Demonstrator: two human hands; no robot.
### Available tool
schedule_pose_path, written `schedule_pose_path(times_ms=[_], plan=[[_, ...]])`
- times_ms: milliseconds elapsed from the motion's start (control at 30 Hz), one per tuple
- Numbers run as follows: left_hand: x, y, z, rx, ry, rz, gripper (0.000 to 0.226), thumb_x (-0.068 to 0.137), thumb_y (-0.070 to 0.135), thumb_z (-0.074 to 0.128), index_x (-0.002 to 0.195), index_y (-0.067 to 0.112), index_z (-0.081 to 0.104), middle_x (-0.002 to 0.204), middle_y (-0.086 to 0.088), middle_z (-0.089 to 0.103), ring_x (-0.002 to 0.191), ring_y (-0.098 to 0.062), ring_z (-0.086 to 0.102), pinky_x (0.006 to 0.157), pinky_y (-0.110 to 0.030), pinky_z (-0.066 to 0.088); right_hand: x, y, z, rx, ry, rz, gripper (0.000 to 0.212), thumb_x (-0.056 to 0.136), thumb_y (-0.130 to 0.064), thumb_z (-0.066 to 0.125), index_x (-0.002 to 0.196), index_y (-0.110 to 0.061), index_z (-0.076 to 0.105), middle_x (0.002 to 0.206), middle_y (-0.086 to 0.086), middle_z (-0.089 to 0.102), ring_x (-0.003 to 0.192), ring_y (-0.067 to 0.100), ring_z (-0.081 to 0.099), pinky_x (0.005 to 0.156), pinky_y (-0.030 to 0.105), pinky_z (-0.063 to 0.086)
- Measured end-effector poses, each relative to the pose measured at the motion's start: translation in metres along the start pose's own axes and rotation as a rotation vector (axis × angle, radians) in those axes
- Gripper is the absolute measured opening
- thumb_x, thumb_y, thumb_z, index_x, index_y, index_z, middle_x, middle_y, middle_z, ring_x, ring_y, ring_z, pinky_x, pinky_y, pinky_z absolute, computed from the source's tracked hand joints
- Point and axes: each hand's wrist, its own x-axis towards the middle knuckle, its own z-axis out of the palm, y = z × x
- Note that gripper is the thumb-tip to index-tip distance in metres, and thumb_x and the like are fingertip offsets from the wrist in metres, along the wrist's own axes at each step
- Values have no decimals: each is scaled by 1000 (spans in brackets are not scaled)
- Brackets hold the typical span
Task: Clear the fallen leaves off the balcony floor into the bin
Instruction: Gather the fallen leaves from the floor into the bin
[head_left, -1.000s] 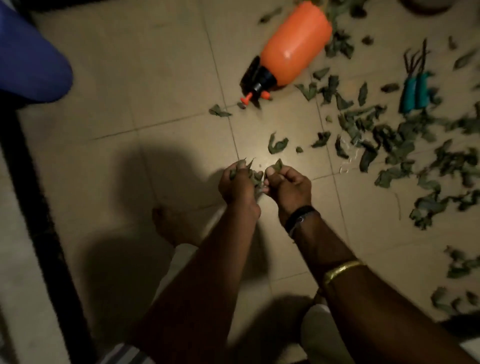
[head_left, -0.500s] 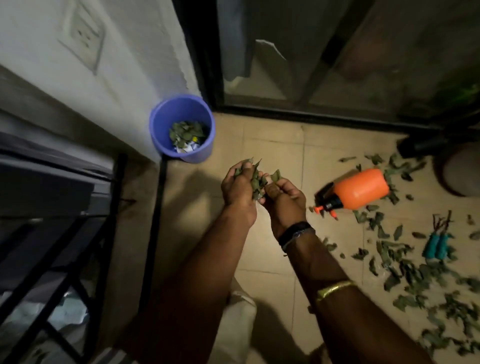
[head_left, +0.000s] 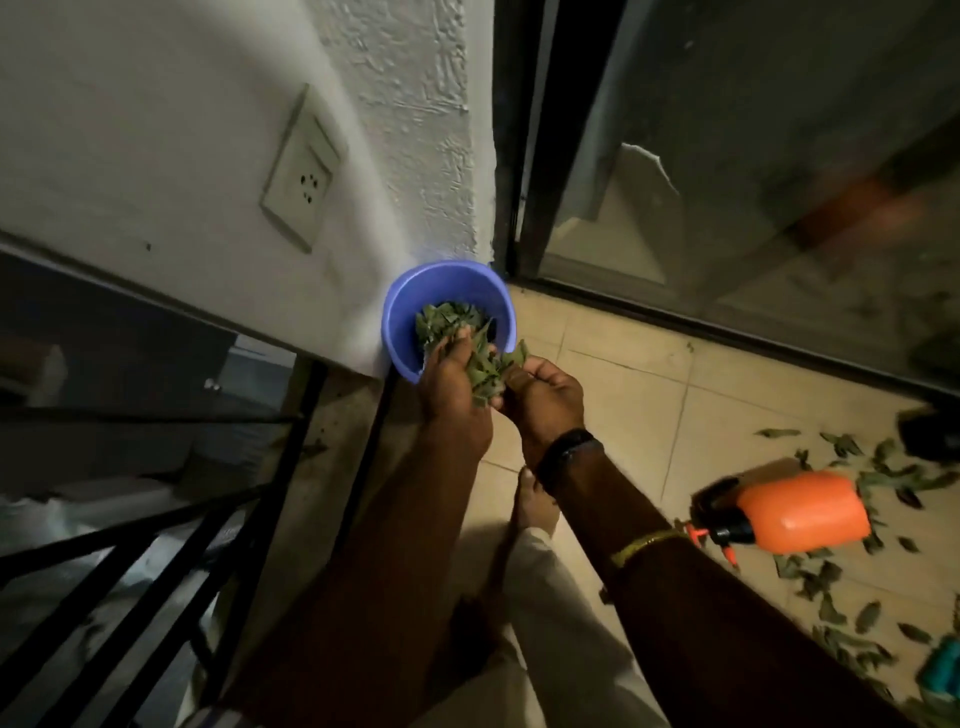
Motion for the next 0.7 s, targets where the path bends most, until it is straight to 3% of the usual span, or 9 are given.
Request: schedule_pose_path(times_ms=[100,267,367,500,600,700], plan=[[41,5,-5,3,-28,-22,54,89,31,67,138,13,54,126,-18,65,114,-35,65,98,-56,50,37,-4,18,-42,-5,52,12,90,5,58,84,-4,63,72,14,60,67,26,59,67,36,56],[102,21,-12,53,-6,-117,65,79,49,75,134,20,57,124,-16,67,108,-38,67,80,-65,54,100,-4,50,-175,29,88,9,88,0,63,91,-5,70,97,17,73,92,32,70,85,49,59],[126,30,-11,73,10,-233,92,63,68,77,141,26,51,131,-16,60,113,-42,60,82,-72,47,127,-3,65,-264,26,111,19,92,-3,58,81,-18,65,97,14,71,97,33,66,86,43,57],[145,39,-13,133,-51,-237,77,80,71,57,143,28,50,137,-13,57,122,-39,55,103,-67,37,143,-4,72,-279,61,132,20,97,-9,54,81,-18,60,86,8,64,91,29,60,84,41,52],[137,48,-10,147,-18,-220,70,86,62,57,144,22,49,137,-14,57,120,-36,56,104,-60,41,133,-2,72,-286,108,123,16,92,-12,57,80,-21,64,95,13,69,97,35,65,93,53,55],[110,62,2,222,73,-169,54,98,46,52,141,14,48,123,-9,58,99,-23,60,97,-44,47,109,-5,70,-159,140,93,18,92,-11,56,84,-18,69,87,8,68,87,26,65,82,40,58]])
